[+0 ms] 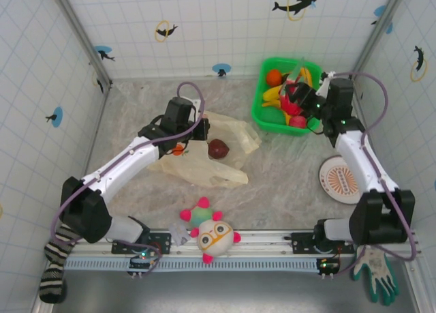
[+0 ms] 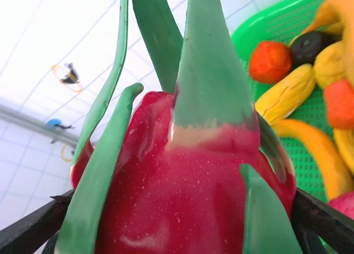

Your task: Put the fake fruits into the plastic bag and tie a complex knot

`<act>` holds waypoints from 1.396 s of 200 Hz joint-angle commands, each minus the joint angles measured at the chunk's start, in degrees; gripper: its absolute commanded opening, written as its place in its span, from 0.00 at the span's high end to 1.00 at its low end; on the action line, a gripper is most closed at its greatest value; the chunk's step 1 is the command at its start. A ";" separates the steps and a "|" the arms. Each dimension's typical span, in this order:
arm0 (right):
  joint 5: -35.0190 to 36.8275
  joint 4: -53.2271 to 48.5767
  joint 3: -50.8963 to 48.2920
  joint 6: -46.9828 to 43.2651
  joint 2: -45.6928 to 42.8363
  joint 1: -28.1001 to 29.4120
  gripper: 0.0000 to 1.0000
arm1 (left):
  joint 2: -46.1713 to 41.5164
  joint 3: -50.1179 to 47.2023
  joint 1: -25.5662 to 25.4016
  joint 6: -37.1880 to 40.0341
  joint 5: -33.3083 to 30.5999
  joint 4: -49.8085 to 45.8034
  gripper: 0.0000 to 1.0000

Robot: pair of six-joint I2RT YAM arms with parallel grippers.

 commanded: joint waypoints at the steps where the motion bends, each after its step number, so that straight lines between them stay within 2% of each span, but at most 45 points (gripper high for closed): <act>1: -2.13 10.38 -6.43 2.07 -7.84 3.88 0.23 | 0.96 2.11 0.53 -0.89 -0.30 -0.27 1.00; 16: -0.48 13.52 -11.81 2.46 -13.21 7.84 0.23 | 1.23 2.43 0.54 -1.18 -0.13 -0.23 1.00; 52: 7.17 19.88 -20.38 0.18 -21.51 21.87 0.22 | 2.12 3.76 0.54 -1.13 0.38 -1.17 1.00; 82: 17.94 29.51 -27.37 -4.74 -21.20 34.07 0.23 | 1.99 3.87 0.54 -1.48 0.62 -1.30 1.00; 111: 25.90 38.32 -31.18 -9.43 -16.73 41.41 0.24 | 1.77 3.51 0.54 -1.89 0.76 -1.25 1.00; 156: 30.26 51.78 -33.03 -13.30 -4.85 46.59 0.24 | 1.59 3.78 0.54 -2.02 1.00 -1.78 1.00; 187: 32.50 56.87 -32.98 -15.44 2.29 49.78 0.24 | 1.23 3.32 0.54 -2.58 0.73 -1.79 1.00; 236: 35.37 64.90 -33.20 -12.97 11.39 52.71 0.24 | 0.84 3.56 0.54 -4.16 -0.94 -2.27 1.00; 279: 37.49 69.89 -33.28 -9.82 17.38 52.70 0.24 | -0.98 3.13 0.55 -5.06 -2.70 -2.12 1.00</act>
